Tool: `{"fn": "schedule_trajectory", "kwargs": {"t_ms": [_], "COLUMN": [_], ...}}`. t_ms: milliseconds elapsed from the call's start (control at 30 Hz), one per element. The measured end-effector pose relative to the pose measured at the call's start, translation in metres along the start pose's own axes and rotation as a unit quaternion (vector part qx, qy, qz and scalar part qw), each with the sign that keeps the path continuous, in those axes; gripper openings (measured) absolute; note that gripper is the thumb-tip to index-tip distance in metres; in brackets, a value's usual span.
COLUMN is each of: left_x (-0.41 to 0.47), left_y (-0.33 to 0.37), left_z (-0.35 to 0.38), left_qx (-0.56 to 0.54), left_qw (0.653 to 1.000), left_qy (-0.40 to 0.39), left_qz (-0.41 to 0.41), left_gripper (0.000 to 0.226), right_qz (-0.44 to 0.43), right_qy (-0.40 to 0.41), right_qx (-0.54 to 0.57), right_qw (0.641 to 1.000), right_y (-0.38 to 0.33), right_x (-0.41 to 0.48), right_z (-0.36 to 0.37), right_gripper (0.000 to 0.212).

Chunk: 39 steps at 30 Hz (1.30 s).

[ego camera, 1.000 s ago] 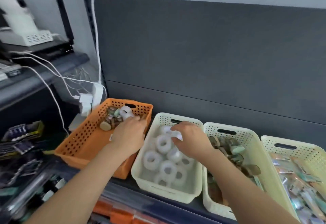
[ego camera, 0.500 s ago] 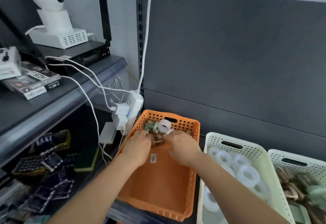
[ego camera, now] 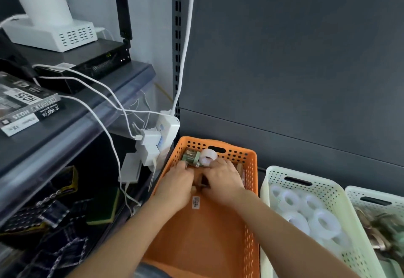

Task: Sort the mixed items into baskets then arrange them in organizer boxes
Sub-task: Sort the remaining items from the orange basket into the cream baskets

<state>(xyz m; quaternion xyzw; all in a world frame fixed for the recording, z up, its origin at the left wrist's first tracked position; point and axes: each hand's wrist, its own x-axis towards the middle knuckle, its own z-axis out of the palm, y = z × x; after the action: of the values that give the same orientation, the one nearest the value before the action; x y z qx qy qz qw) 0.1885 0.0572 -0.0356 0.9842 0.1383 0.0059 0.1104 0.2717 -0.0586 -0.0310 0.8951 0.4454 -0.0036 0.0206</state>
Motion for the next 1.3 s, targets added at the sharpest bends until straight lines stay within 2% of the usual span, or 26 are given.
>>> {"fn": "schedule_trajectory", "kwargs": {"t_ms": [133, 200, 333, 433, 567, 633, 733, 900, 1000, 1067, 1200, 1300], "left_x": [-0.005, -0.008, -0.013, -0.015, -0.02, -0.026, -0.034, -0.046, -0.051, -0.052, -0.05, -0.046], "left_y": [0.005, 0.015, 0.056, 0.098, 0.169, 0.206, 0.259, 0.333, 0.355, 0.359, 0.358, 0.356], "left_z": [-0.01, -0.02, -0.032, -0.034, -0.026, -0.015, 0.004, 0.039, 0.063, 0.072, 0.075, 0.069], "left_qx": [-0.095, -0.146, -0.216, -0.242, -0.305, -0.328, -0.352, -0.289, -0.137, -0.058, 0.028, 0.054], "left_qw": [0.995, 0.988, 0.973, 0.964, 0.942, 0.932, 0.918, 0.927, 0.954, 0.963, 0.966, 0.966], "left_qy": [0.034, 0.051, 0.084, 0.103, 0.103, 0.089, 0.057, 0.047, 0.017, -0.012, -0.043, -0.073], "left_qz": [0.0, 0.002, 0.012, 0.045, 0.096, 0.127, 0.175, 0.233, 0.265, 0.264, 0.253, 0.241], "left_gripper": [0.036, 0.045, 0.051, 0.057, 0.051, 0.048, 0.043, 0.045, 0.048, 0.048, 0.058, 0.061], "right_qz": [0.036, 0.067, 0.123, 0.163, 0.204, 0.236, 0.293, 0.348, 0.358, 0.345, 0.301, 0.29], "right_qy": [0.045, 0.08, 0.182, 0.255, 0.317, 0.31, 0.288, 0.254, 0.214, 0.187, 0.149, 0.129], "right_qx": [0.127, 0.203, 0.266, 0.278, 0.268, 0.255, 0.228, 0.19, 0.145, 0.105, 0.059, 0.05], "right_qw": [0.99, 0.973, 0.939, 0.912, 0.887, 0.885, 0.883, 0.882, 0.897, 0.914, 0.94, 0.947], "right_y": [0.017, 0.026, 0.05, 0.074, 0.115, 0.136, 0.169, 0.211, 0.228, 0.234, 0.242, 0.243], "right_x": [-0.024, -0.042, -0.084, -0.123, -0.186, -0.219, -0.267, -0.327, -0.346, -0.353, -0.356, -0.353], "right_z": [-0.015, -0.024, -0.032, -0.041, -0.046, -0.043, -0.031, -0.012, -0.004, 0.001, 0.005, 0.005], "right_gripper": [0.04, 0.036, 0.035, 0.031, 0.023, 0.021, 0.037, 0.044, 0.036, 0.03, 0.046, 0.049]}}
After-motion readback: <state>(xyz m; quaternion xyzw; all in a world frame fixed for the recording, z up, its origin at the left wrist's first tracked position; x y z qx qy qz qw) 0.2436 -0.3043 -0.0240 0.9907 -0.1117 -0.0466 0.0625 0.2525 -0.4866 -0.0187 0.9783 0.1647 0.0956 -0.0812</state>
